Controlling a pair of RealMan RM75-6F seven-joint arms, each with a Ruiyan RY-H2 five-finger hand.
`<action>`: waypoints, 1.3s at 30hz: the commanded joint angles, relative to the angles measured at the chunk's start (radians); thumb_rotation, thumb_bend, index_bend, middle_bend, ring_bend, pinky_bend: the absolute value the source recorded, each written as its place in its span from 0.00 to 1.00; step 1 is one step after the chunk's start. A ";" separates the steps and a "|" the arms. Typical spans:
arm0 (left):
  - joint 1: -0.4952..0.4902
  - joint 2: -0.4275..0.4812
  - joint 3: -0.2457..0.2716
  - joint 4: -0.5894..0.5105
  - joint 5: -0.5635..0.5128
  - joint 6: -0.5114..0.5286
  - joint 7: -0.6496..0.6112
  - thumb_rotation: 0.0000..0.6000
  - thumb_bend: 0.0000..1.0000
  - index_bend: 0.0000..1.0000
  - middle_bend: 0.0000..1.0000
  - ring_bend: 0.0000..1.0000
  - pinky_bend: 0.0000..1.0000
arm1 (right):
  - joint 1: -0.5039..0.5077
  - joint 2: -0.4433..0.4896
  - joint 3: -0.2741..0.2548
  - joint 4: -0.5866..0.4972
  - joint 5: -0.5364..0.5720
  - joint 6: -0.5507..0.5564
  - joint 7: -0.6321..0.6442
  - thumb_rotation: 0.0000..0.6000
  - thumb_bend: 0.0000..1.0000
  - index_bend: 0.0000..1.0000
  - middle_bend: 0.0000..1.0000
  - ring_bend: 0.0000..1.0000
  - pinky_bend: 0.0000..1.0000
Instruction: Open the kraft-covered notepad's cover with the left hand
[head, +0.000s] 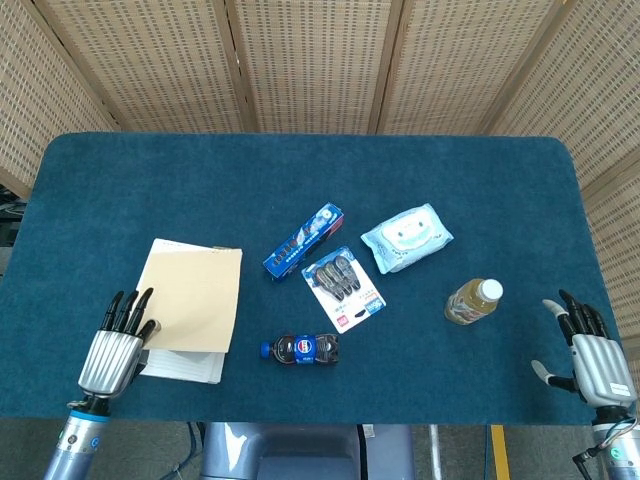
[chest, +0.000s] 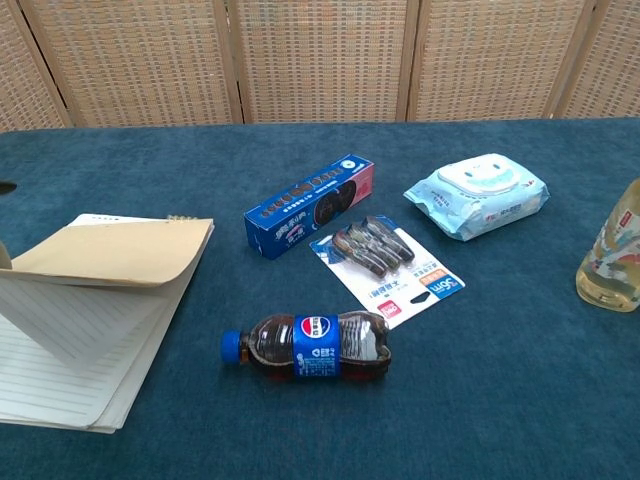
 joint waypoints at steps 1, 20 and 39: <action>0.010 0.006 0.010 -0.007 0.015 0.006 -0.002 1.00 0.68 0.79 0.00 0.00 0.00 | 0.000 0.000 0.000 -0.001 0.000 0.000 0.000 1.00 0.26 0.11 0.00 0.00 0.00; 0.092 0.042 0.086 -0.046 0.159 0.050 -0.029 1.00 0.69 0.79 0.00 0.00 0.00 | 0.000 -0.001 -0.001 0.000 -0.002 0.001 -0.005 1.00 0.26 0.11 0.00 0.00 0.00; 0.150 0.085 0.135 -0.081 0.269 0.058 -0.037 1.00 0.69 0.79 0.00 0.00 0.00 | 0.001 -0.001 -0.001 -0.001 0.000 -0.001 -0.006 1.00 0.26 0.11 0.00 0.00 0.00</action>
